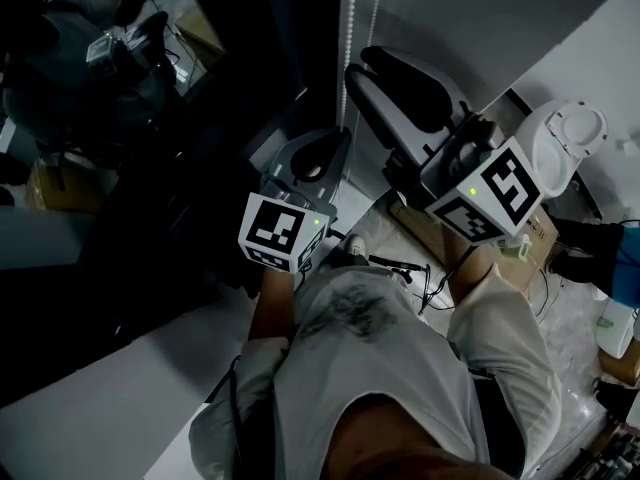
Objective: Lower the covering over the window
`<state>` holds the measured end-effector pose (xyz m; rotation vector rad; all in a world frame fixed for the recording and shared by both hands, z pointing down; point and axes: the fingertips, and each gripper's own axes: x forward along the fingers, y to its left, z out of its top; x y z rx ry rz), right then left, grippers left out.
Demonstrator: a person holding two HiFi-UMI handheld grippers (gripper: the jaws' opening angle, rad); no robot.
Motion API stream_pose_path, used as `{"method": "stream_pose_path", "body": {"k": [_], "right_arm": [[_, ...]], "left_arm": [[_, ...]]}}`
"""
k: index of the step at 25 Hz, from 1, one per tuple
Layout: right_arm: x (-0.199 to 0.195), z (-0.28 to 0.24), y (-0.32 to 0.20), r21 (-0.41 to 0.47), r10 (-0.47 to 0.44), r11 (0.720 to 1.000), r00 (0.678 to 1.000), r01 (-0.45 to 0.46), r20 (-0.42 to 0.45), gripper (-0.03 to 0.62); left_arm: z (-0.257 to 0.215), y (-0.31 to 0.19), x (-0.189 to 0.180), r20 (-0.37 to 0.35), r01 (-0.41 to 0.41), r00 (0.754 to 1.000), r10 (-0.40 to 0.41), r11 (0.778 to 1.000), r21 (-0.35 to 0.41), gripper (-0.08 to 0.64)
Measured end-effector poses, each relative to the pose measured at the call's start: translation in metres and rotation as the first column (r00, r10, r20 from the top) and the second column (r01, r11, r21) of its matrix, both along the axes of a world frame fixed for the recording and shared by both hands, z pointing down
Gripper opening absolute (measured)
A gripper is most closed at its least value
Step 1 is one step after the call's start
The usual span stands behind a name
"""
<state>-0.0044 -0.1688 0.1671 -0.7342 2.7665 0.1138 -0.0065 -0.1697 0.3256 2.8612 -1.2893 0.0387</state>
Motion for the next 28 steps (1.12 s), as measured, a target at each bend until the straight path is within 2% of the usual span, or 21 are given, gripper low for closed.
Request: {"method": "stream_pose_path", "body": {"k": [6,8,9,19,28], "right_arm": [[-0.017,-0.013,-0.003,0.003,-0.039,0.999,0.999,0.039,-0.011,0.101],[-0.017,-0.016,-0.005,0.001,-0.026,1.0,1.0,0.026,-0.006,0.039],[-0.016,-0.016,-0.006,0.0,-0.019,1.0,1.0,0.019,-0.003,0.029],[-0.012,-0.006,-0.001,-0.027,-0.026,0.999,1.0,0.026,-0.011,0.018],[-0.021,0.032,0.005,-0.098,-0.047,0.994,0.997,0.041,-0.054,0.018]], "left_arm": [[-0.002,0.005,0.0,0.007,-0.005,1.0,0.005,1.0,0.003,0.008],[-0.002,0.005,-0.001,0.004,-0.007,1.0,0.007,1.0,0.003,0.008],[-0.002,0.006,-0.001,0.003,-0.008,1.0,0.008,1.0,0.002,0.008],[0.007,0.011,0.0,-0.024,-0.021,1.0,0.021,0.999,-0.025,0.008],[0.046,0.022,0.0,-0.029,-0.022,0.999,0.019,0.993,-0.118,0.008]]}}
